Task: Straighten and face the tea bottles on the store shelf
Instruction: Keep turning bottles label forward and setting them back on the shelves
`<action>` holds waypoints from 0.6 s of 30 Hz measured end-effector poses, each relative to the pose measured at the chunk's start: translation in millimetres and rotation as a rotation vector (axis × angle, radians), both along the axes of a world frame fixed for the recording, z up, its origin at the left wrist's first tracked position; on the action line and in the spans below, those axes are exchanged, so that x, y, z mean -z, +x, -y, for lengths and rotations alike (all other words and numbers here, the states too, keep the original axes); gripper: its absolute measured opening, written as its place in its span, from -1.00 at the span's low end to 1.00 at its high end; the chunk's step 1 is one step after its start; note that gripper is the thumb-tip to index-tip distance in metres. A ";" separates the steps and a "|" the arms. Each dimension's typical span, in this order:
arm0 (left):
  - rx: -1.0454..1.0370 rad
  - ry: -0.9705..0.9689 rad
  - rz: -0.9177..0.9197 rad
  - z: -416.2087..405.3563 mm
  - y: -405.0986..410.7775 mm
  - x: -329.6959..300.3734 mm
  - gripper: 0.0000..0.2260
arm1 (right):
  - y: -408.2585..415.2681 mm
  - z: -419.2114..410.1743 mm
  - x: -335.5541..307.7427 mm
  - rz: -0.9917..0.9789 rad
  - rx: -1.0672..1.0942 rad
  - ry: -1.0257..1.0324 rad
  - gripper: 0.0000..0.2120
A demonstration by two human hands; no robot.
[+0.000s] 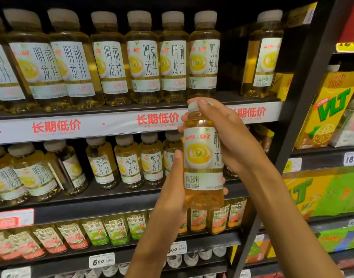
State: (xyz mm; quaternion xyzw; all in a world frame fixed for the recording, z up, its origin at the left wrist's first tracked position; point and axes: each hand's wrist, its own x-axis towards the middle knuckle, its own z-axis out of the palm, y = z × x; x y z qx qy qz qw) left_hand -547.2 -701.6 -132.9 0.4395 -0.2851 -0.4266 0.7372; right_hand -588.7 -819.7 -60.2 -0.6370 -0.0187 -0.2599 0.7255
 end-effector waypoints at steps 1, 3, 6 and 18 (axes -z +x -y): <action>-0.014 0.009 0.024 -0.9 0.2 -0.8 -0.23 | -0.1 0.8 -0.8 -0.012 0.016 0.000 -0.78; -0.011 -0.002 0.041 -1.9 -1.8 -2.4 -0.26 | -0.4 1.7 -2.6 -0.039 0.017 -0.006 -0.80; 0.048 -0.052 -0.050 -5.5 -4.9 -2.5 -0.29 | -1.4 1.7 -4.4 -0.098 0.001 -0.048 -0.75; 0.355 -0.300 -0.341 -23.5 -20.7 -13.0 -0.36 | 0.5 0.3 16.4 -0.291 -0.161 0.263 -0.69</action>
